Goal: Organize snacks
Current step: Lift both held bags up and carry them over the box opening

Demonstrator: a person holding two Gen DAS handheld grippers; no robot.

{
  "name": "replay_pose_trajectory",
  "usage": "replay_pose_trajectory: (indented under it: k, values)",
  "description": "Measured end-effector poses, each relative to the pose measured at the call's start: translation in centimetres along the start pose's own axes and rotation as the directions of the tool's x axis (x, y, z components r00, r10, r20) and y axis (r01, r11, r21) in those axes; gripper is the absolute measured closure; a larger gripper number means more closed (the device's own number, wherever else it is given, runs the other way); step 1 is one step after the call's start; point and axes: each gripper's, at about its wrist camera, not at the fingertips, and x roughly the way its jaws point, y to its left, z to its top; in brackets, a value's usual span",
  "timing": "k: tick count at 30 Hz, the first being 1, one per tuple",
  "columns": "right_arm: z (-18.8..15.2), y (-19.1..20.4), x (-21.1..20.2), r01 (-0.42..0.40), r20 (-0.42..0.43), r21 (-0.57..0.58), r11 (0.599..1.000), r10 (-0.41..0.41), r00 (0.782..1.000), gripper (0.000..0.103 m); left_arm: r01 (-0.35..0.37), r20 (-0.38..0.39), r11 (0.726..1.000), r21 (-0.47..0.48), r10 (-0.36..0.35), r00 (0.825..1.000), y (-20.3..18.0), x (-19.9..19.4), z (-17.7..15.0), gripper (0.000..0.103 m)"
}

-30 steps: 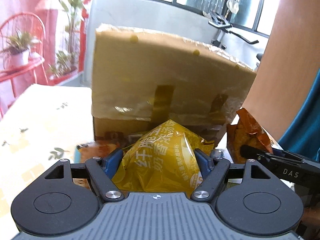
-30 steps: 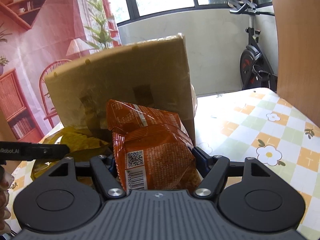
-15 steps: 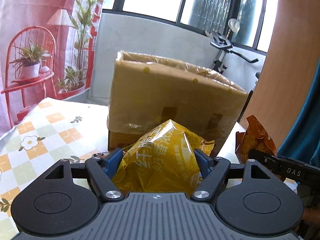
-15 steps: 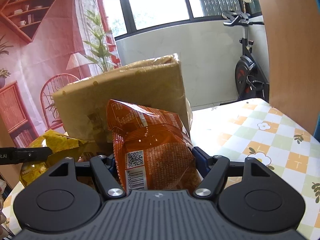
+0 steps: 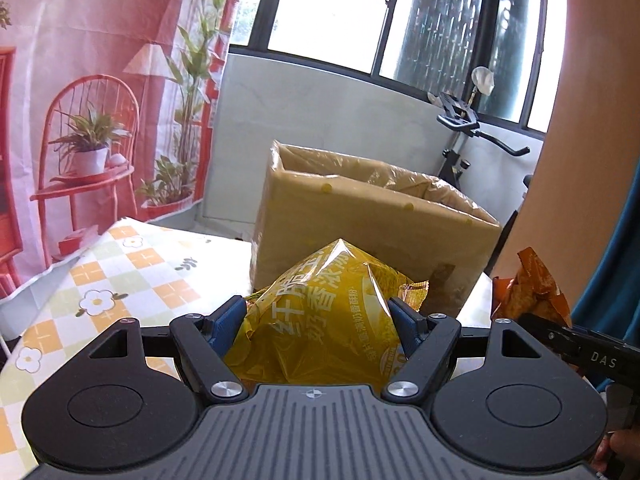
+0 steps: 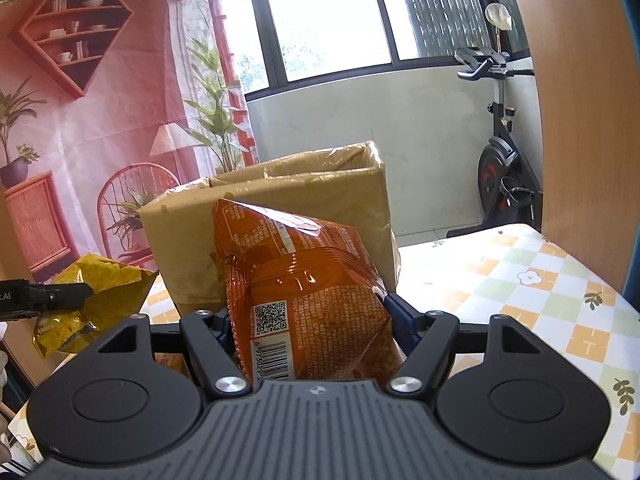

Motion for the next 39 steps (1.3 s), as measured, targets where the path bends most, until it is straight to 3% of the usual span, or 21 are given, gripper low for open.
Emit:
replay_pose_trajectory:
  k: [11,21,26,31,35,39]
  values:
    - [2.5,1.0,-0.2,-0.031,0.052,-0.026,0.999,0.032,0.998,0.03,-0.017,0.041,1.0,0.026,0.016,0.999,0.0,-0.2,2.0,0.024]
    - [9.6,1.9,2.1,-0.122,0.124,-0.06,0.991,0.129,0.984,0.03,0.019,0.142,0.999,0.043,-0.025,0.99,-1.1,1.1,8.2,0.024]
    - [14.0,1.8,5.9,-0.15,0.17,-0.053,0.987,0.157,0.973,0.03,0.056,0.171,0.997,0.048,-0.063,0.983,-2.1,4.0,11.4,0.024]
    - [16.4,1.7,12.1,-0.129,0.124,-0.037,0.991,0.133,0.983,0.03,0.042,0.092,0.999,0.009,-0.043,0.995,-2.2,9.5,13.4,0.024]
    - [16.5,1.8,16.9,-0.079,0.061,-0.055,0.995,0.082,0.995,0.03,0.025,0.051,0.998,-0.06,-0.022,0.998,-1.4,12.7,13.6,0.024]
    - [15.5,1.1,20.0,-0.031,0.012,-0.043,0.999,0.032,0.999,0.03,-0.004,0.032,1.0,-0.018,0.004,0.999,-1.8,13.9,13.6,0.024]
